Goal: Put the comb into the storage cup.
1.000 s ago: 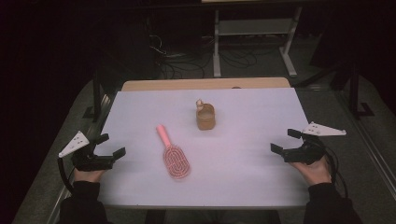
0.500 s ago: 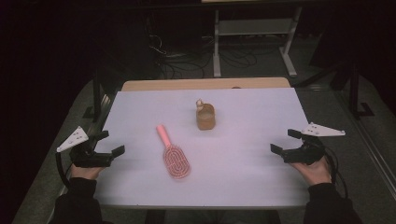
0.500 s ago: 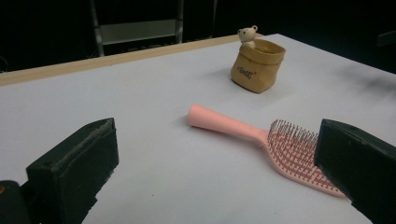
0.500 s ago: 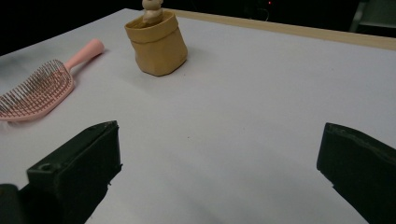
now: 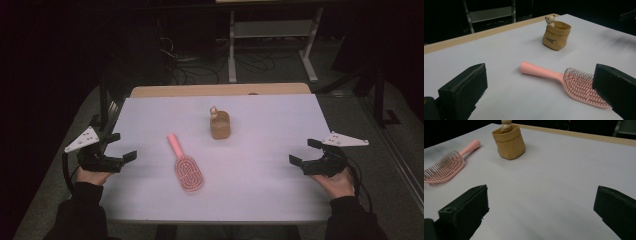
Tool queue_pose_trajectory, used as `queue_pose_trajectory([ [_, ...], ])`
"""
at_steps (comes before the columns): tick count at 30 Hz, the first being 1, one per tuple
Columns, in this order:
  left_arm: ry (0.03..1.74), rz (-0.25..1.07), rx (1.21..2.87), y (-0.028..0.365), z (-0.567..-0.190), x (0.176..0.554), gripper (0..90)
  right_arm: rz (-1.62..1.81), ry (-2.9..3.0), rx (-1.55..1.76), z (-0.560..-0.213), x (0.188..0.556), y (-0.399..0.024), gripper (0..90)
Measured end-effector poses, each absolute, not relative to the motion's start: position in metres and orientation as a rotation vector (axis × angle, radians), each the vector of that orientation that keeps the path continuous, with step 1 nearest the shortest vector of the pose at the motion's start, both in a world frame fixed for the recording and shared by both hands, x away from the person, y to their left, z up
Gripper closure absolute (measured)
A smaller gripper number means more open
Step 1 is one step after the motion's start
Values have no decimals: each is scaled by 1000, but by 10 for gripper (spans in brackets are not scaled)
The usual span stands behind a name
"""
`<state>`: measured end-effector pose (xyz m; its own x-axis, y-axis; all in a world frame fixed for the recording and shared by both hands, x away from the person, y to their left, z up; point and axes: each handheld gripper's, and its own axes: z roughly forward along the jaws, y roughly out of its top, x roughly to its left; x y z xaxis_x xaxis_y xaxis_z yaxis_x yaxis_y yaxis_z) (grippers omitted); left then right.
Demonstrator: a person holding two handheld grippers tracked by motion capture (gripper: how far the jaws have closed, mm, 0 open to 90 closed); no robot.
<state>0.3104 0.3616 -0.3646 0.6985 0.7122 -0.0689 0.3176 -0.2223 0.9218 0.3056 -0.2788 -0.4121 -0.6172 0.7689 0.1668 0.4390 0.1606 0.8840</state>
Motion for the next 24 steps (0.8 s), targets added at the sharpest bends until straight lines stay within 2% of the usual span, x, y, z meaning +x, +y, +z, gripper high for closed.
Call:
queue_pose_trajectory([
  [24,780,428,1900,347,-350,334,0,1438,2146,1155,-414,306,-277,0],
])
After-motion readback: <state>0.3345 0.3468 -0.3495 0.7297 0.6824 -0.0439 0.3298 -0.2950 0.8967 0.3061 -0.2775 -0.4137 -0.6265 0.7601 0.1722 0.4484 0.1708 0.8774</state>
